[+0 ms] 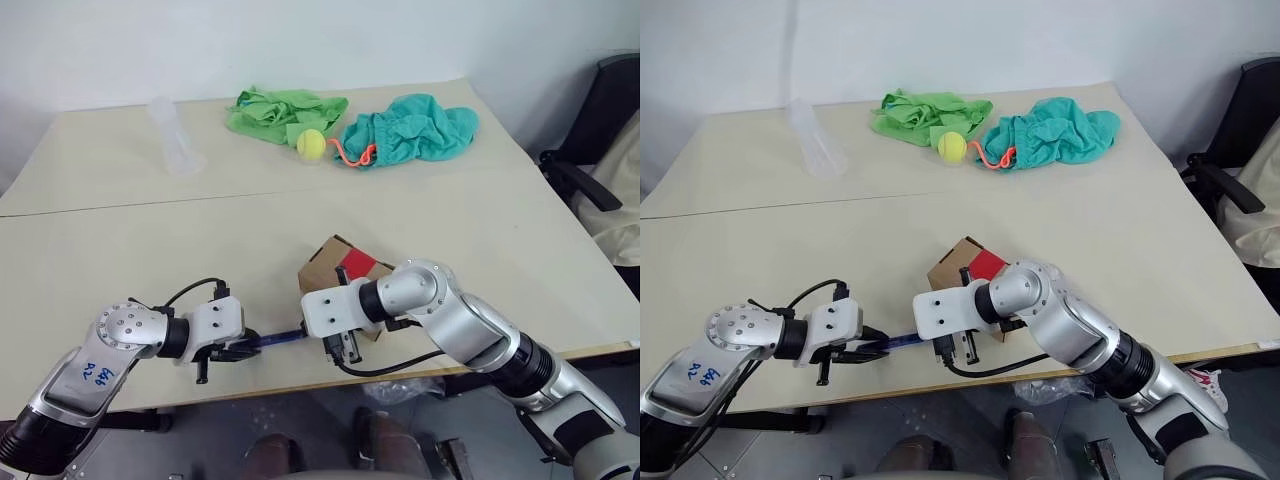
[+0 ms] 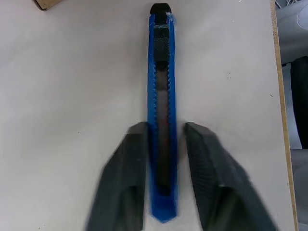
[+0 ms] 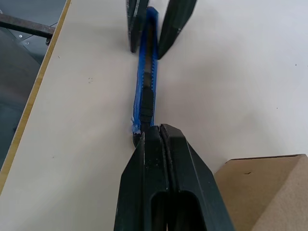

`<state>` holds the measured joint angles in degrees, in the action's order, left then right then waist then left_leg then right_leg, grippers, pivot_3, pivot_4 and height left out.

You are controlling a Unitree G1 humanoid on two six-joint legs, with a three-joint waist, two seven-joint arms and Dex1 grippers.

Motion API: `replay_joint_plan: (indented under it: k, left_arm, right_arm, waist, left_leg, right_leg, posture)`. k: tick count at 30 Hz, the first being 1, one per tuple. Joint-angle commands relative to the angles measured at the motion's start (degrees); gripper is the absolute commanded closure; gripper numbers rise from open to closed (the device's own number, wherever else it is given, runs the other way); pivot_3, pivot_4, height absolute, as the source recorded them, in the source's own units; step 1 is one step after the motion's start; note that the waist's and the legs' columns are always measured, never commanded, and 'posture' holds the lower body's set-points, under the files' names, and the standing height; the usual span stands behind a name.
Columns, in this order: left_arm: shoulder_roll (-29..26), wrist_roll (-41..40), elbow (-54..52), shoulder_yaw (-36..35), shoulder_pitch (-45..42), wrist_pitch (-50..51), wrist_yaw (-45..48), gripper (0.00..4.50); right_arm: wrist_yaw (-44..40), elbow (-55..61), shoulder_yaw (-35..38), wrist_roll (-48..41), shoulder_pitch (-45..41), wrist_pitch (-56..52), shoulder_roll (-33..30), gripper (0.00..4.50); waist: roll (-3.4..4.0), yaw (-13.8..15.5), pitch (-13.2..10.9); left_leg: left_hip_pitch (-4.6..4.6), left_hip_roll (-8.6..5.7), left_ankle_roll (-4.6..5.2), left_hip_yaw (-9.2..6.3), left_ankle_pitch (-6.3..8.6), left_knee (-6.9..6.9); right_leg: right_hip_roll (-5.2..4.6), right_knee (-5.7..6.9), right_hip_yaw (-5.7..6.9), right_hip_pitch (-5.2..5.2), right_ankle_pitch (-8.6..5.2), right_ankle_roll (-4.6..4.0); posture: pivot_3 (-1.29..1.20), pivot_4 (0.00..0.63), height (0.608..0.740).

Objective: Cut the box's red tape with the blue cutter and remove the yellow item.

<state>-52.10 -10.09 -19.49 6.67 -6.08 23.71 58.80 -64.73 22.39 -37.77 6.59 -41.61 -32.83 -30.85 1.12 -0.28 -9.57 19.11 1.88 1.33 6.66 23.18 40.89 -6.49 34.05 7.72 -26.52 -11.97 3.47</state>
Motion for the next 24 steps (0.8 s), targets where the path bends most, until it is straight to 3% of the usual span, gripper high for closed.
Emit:
replay_joint_plan:
  k: [1,24]
  left_arm:
    - [-1.26,3.55,3.05,1.33,2.06,3.49,-2.28,3.46]
    - [-2.12,2.8,-2.11,0.34,5.15,5.98,-4.23,3.46]
  right_arm:
    - [0.13,0.45,0.74,-0.14,-0.56,0.83,0.53,4.5]
    - [0.84,-9.58,-4.74,6.23,-0.63,9.03,4.53,4.5]
  waist:
    - [0.0,0.0,0.0]
    - [-0.01,-0.18,-0.01]
  left_leg:
    - [0.0,0.0,0.0,0.0,0.0,0.0]
    - [0.0,0.0,-0.21,0.02,-0.11,-0.21]
  right_leg:
    - [0.0,0.0,0.0,0.0,0.0,0.0]
    - [0.03,-0.1,0.02,-0.05,-0.01,-0.01]
  posture:
    - [0.0,0.15,0.74]
    - [0.0,0.15,0.74]
